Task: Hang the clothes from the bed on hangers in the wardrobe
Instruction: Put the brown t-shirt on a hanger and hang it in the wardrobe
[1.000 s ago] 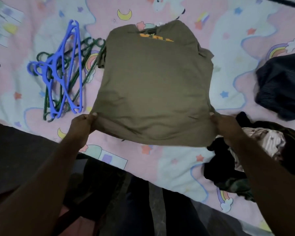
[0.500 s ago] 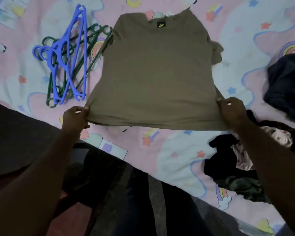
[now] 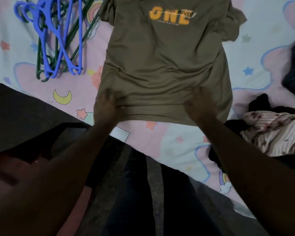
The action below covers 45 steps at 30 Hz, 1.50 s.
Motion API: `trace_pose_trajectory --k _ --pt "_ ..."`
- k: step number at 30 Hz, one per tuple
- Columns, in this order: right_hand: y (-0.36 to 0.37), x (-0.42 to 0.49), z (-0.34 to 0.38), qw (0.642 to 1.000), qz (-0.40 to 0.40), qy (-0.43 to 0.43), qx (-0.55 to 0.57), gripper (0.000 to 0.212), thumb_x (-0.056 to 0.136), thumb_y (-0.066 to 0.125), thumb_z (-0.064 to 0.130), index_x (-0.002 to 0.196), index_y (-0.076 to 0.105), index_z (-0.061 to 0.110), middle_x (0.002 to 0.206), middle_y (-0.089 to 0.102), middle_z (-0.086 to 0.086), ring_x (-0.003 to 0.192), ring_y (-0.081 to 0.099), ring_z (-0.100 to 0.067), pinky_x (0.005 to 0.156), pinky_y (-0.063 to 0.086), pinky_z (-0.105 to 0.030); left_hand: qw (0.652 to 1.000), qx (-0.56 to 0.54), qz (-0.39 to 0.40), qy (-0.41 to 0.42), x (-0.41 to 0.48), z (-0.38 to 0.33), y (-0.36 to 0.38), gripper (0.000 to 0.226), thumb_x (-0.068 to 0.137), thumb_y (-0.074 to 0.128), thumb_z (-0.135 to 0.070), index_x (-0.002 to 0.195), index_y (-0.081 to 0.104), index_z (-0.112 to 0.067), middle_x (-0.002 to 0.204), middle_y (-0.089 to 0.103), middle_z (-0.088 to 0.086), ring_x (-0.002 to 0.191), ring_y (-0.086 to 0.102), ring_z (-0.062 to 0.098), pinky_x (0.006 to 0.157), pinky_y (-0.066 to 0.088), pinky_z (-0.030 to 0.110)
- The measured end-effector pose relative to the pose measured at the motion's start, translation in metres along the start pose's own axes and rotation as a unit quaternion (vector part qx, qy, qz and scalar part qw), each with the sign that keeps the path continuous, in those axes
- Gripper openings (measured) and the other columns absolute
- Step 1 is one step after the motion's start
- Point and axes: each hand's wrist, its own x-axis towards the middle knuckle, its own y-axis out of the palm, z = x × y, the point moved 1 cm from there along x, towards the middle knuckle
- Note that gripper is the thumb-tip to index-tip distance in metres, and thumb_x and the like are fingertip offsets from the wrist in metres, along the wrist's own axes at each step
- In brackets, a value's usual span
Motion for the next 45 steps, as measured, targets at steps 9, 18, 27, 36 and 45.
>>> trace_pose_trajectory --k 9,18,27,36,45 --pt "0.051 0.013 0.107 0.972 0.214 0.095 -0.009 0.101 0.079 0.076 0.043 0.154 0.010 0.035 0.160 -0.007 -0.016 0.145 0.004 -0.042 0.103 0.033 -0.065 0.969 0.139 0.065 0.194 0.019 -0.004 0.059 0.083 0.087 0.046 -0.065 0.155 0.018 -0.027 0.163 0.006 0.014 0.149 0.008 0.035 0.116 0.010 0.056" --pt "0.060 0.019 0.113 0.967 0.229 0.081 -0.070 0.120 0.074 0.076 0.057 0.156 -0.005 0.026 0.157 -0.016 -0.029 0.144 -0.001 -0.050 0.108 0.025 -0.070 0.996 -0.033 -0.080 0.029 0.065 0.089 -0.044 0.041 0.094 0.050 -0.039 0.119 0.062 -0.009 0.113 0.062 0.013 0.103 0.059 0.032 0.084 0.048 0.041" --pt "0.066 0.020 0.116 0.970 0.211 0.093 -0.073 0.121 0.072 0.078 0.055 0.156 -0.004 0.027 0.157 -0.016 -0.030 0.145 -0.002 -0.050 0.107 0.024 -0.071 0.668 -0.647 -0.118 -0.348 0.129 0.083 -0.069 0.013 0.091 0.061 -0.009 0.086 0.051 -0.005 0.066 0.045 0.008 0.051 0.045 0.020 0.051 0.044 0.025" --pt "0.068 0.015 0.116 0.975 0.194 0.100 -0.044 0.120 0.071 0.079 0.053 0.155 -0.004 0.032 0.159 -0.018 -0.020 0.147 -0.006 -0.045 0.100 0.029 -0.075 0.577 -0.751 -0.119 -0.299 0.133 0.078 -0.086 0.014 0.097 0.056 -0.007 0.084 0.056 -0.001 0.070 0.060 0.011 0.057 0.058 0.015 0.050 0.051 0.020" --pt "0.068 -0.071 0.078 0.995 0.082 0.019 0.048 0.069 0.073 0.067 0.028 0.136 0.053 0.005 0.150 0.031 -0.033 0.134 0.039 -0.049 0.100 0.043 -0.060 0.635 -0.748 0.043 -0.191 0.030 0.020 -0.060 0.017 0.099 0.051 -0.008 0.083 0.055 -0.009 0.063 0.062 -0.001 0.058 0.058 0.009 0.061 0.050 0.018"
